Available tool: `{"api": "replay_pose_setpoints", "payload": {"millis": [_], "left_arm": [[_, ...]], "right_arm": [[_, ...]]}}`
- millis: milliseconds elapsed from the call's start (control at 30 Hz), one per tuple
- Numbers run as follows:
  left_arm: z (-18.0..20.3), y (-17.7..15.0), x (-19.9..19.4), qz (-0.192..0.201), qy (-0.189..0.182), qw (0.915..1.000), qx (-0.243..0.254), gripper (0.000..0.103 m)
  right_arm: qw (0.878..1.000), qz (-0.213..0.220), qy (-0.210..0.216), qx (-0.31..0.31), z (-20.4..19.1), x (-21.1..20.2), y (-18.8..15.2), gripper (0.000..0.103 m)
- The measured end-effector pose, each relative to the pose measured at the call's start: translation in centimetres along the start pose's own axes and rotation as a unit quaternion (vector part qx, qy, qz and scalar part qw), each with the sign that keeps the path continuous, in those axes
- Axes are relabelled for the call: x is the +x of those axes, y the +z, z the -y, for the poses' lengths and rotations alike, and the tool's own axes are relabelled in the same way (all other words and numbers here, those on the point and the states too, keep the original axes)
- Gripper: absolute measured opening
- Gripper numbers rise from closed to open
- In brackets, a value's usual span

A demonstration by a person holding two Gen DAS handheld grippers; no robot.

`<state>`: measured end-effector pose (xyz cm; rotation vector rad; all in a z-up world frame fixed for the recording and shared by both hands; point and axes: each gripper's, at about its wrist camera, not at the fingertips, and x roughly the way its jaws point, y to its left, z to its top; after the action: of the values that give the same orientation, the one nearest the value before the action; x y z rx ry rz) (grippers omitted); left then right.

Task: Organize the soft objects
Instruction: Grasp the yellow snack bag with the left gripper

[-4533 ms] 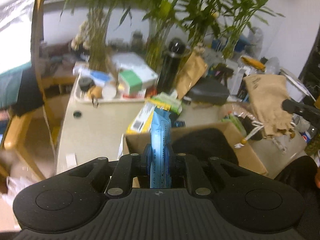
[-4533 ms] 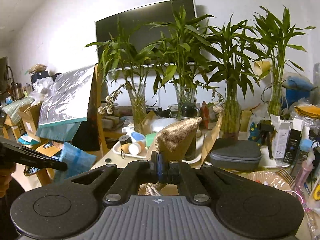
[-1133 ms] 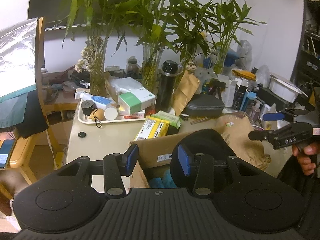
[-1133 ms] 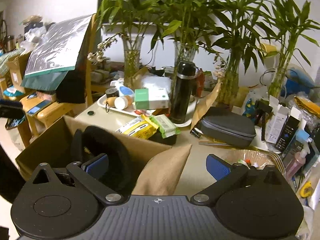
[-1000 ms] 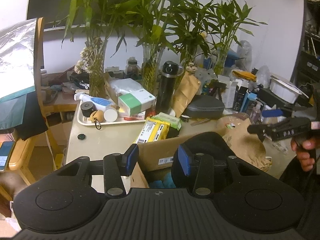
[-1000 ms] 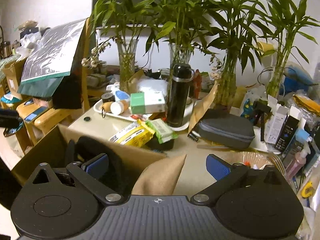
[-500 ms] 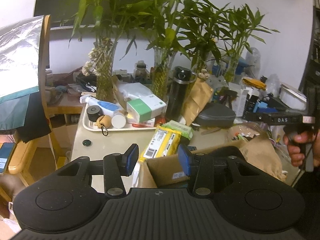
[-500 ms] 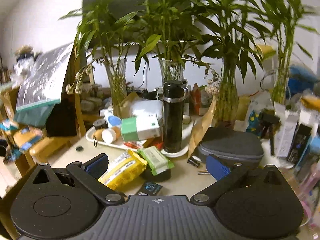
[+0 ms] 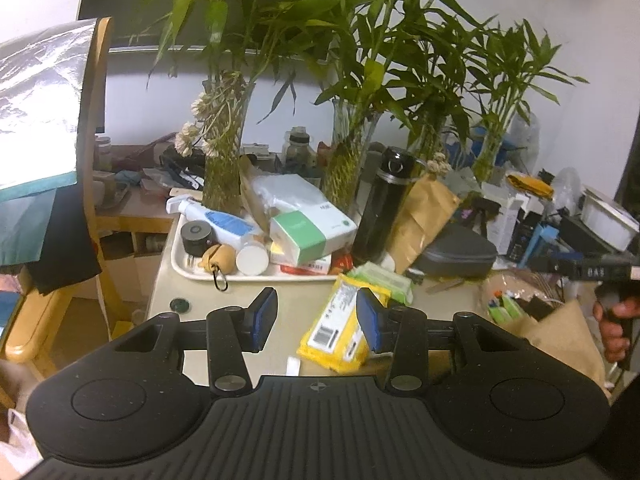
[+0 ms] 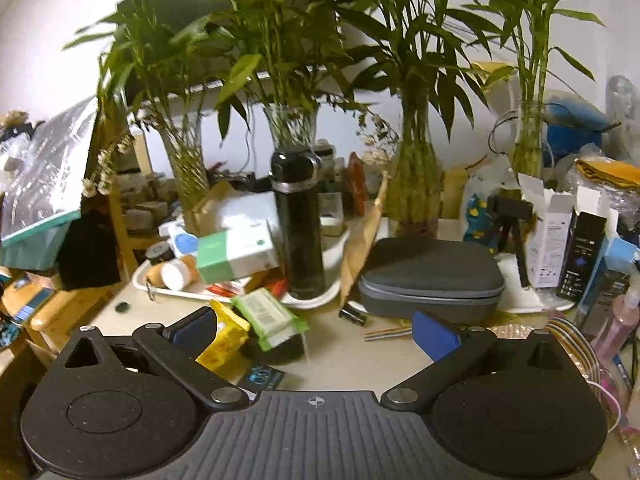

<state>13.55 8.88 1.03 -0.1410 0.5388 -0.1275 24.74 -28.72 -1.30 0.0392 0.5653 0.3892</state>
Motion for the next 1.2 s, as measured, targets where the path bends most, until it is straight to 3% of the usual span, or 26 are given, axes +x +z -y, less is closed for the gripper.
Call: {"api": "replay_pose_setpoints", "payload": {"millis": [200,633,833,967,1200], "left_arm": [[-1.1,0.9,3.1,-0.009,-0.002,0.9999,0.006,0.043],[-1.8,1.5,9.5,-0.038,-0.054,0.9953,0.071,0.043],[-0.1,1.4,13.2,-0.065,-0.066,0.986,0.139,0.045],[0.9,0.7,15.4,-0.087,-0.088,0.9785,0.165,0.066],[1.4,-0.8,19.1,-0.153,-0.128,0.9643,0.174,0.068]], "right_arm": [[1.0,-0.016,-0.001,-0.008,0.7,1.7,-0.1,0.103],[0.998,-0.061,-0.013,-0.006,2.4,5.4,0.3,0.103],[0.996,-0.081,-0.026,-0.001,2.5,6.7,0.4,0.103],[0.996,-0.089,-0.03,-0.01,2.3,7.3,0.3,0.103],[0.994,-0.101,-0.037,-0.005,2.6,8.4,0.2,0.103]]}}
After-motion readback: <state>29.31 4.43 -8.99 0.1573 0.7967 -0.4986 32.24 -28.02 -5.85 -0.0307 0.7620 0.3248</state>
